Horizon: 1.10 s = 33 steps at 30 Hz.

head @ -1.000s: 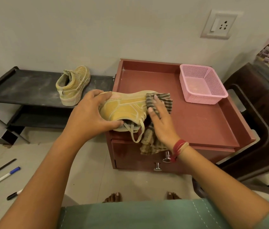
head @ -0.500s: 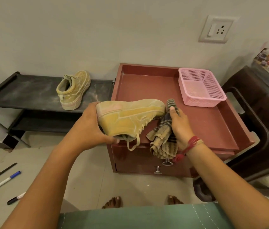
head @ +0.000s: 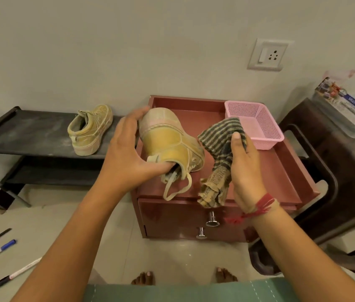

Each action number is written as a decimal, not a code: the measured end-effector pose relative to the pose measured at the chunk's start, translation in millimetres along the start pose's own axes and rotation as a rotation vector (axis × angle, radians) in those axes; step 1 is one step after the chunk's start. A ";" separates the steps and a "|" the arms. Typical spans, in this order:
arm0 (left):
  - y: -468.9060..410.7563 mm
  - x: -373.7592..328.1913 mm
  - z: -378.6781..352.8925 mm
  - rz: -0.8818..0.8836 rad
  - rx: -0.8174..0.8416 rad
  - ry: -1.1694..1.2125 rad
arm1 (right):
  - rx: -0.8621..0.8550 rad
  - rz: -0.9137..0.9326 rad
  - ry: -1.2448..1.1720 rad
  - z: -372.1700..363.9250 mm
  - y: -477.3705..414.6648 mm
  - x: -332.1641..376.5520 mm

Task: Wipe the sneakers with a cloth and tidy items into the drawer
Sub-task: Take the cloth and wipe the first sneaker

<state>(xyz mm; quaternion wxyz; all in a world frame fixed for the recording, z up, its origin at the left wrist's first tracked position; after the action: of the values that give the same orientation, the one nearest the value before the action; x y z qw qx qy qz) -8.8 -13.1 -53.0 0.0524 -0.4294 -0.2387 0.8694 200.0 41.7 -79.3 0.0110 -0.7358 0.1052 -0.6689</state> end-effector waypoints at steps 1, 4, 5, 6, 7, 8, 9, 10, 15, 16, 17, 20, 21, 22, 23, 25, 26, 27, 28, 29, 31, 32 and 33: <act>-0.8 0.5 1.0 0.002 0.006 0.002 | -0.023 -0.017 0.018 0.7 2.0 -5.4; -3.1 7.6 7.1 0.072 0.021 0.022 | -0.030 0.035 0.126 1.4 12.8 -22.9; -3.4 9.0 8.5 0.102 0.007 0.040 | 0.041 0.073 0.170 -2.2 19.4 -26.4; -3.5 9.8 9.2 0.128 -0.016 0.065 | 0.159 0.155 0.251 -9.0 26.4 -29.2; -3.4 10.3 9.1 0.146 -0.044 0.090 | 0.291 0.263 0.351 -17.9 32.6 -33.1; -3.1 10.8 8.6 0.159 -0.073 0.106 | 0.408 0.367 0.422 -26.0 36.2 -40.2; -2.3 11.8 8.2 0.170 -0.100 0.111 | 0.480 0.424 0.447 -32.9 36.7 -46.3; -1.6 13.3 8.6 0.185 -0.124 0.109 | 0.505 0.420 0.432 -39.0 34.7 -48.4; 2.5 22.0 13.4 0.242 -0.172 0.074 | 0.517 0.369 0.287 -62.7 30.5 -40.1; 3.3 23.3 13.3 0.247 -0.183 0.048 | 0.510 0.357 0.282 -66.3 30.1 -43.6; 3.9 24.7 12.6 0.260 -0.198 0.025 | 0.490 0.328 0.294 -68.4 29.0 -47.9; 5.2 28.1 11.4 0.333 -0.242 0.030 | 0.365 0.149 0.361 -57.6 17.1 -75.4; 5.5 28.8 11.7 0.357 -0.257 0.037 | 0.324 0.057 0.358 -51.7 13.0 -83.0; 5.8 29.1 12.0 0.378 -0.268 0.039 | 0.270 -0.039 0.334 -46.9 9.8 -89.1; 6.0 29.6 12.1 0.394 -0.274 0.038 | 0.207 -0.120 0.290 -43.5 7.1 -91.5; 6.1 29.9 11.8 0.413 -0.278 0.039 | 0.095 -0.191 0.213 -41.7 5.8 -85.4; 6.2 30.0 11.6 0.416 -0.277 0.035 | 0.070 -0.156 0.184 -44.1 7.8 -75.7; 6.5 30.1 11.5 0.414 -0.273 0.026 | 0.076 -0.084 0.160 -48.8 10.9 -62.5; 6.7 30.3 11.4 0.411 -0.268 0.016 | 0.133 0.004 0.137 -54.6 14.7 -49.8; 6.9 30.1 11.3 0.407 -0.266 0.007 | 0.238 0.101 0.127 -62.1 19.8 -37.8; 7.2 30.9 11.8 0.406 -0.265 -0.011 | 0.447 0.251 0.154 -77.6 29.6 -26.2; 7.7 31.8 12.5 0.411 -0.265 -0.015 | 0.490 0.276 0.186 -82.1 30.4 -31.8; 8.5 32.9 13.0 0.420 -0.264 -0.013 | 0.485 0.265 0.216 -83.8 29.7 -39.6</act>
<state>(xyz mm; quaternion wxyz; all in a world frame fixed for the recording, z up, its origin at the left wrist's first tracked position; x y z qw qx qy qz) -38.4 -15.6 -73.8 -0.1874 -0.4669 -0.2561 0.8254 109.9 29.8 -114.1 0.2625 -0.6162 0.0379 -0.7416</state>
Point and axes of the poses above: each hand's wrist, its own y-axis away from the middle knuckle, its own z-axis out of the back of the hand, x = y × z, the point moved 1 cm from there along -y, towards the middle knuckle, and after that the axes turned 1 degree about -y, right-handed, at the moved point
